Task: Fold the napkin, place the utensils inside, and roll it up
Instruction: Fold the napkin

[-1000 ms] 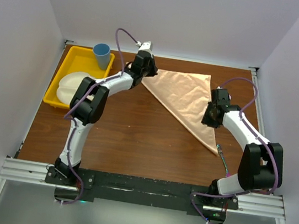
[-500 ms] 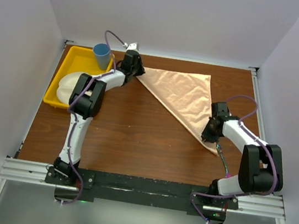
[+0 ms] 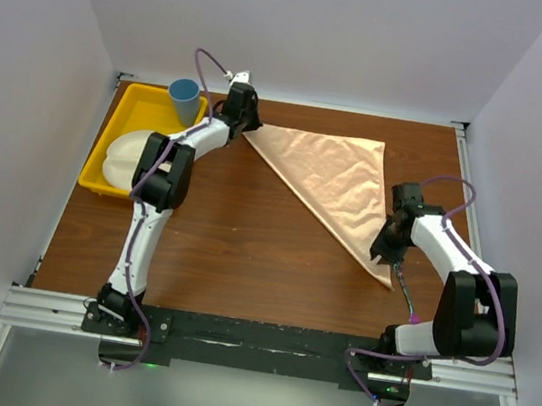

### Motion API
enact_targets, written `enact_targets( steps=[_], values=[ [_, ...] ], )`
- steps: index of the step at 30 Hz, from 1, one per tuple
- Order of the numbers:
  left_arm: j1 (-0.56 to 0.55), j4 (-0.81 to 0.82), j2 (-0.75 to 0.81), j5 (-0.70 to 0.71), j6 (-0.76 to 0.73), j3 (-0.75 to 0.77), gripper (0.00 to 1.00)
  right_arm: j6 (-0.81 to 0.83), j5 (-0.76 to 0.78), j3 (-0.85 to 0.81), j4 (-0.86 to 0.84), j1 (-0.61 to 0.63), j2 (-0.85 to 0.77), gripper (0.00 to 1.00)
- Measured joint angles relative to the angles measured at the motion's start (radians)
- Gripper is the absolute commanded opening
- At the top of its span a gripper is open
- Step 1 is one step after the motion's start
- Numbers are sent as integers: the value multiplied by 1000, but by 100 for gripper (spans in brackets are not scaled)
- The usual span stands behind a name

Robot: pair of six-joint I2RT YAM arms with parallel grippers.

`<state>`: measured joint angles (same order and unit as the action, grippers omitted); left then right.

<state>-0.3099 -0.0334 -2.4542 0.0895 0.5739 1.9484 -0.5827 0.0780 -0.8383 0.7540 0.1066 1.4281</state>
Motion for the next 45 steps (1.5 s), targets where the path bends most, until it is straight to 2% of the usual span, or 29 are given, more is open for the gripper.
enact_targets(
  steps=[5,11,15,18,22,25,26,31,34,40,41,45],
  values=[
    [6,-38,3,3,-18,0,0,29,30,-45,34,-89,-10,30],
    [29,-64,2,6,-19,0,0,31,29,-10,62,-119,-9,28],
    [43,-68,-10,16,-19,15,0,18,14,38,63,-129,-4,22],
    [51,-67,-22,27,-27,19,0,6,4,53,65,-134,24,10],
    [61,-66,-35,27,-37,29,0,3,-14,57,73,-142,52,6],
    [67,-85,-35,27,-44,40,0,11,-13,46,95,-142,39,12],
    [68,-92,-35,27,-45,44,0,18,-12,40,103,-142,28,20],
    [68,-120,-35,27,-58,53,0,67,-9,-36,137,-142,11,40],
    [68,-133,-29,21,-70,53,7,98,-11,-121,143,-142,40,57],
    [61,-147,49,-55,-69,-8,27,129,-54,-395,55,-142,266,62],
    [58,-148,77,-72,-68,-34,34,129,-65,-439,33,-142,310,63],
    [26,-151,226,-130,-60,-179,47,134,-92,-640,-68,-142,507,64]
  ],
)
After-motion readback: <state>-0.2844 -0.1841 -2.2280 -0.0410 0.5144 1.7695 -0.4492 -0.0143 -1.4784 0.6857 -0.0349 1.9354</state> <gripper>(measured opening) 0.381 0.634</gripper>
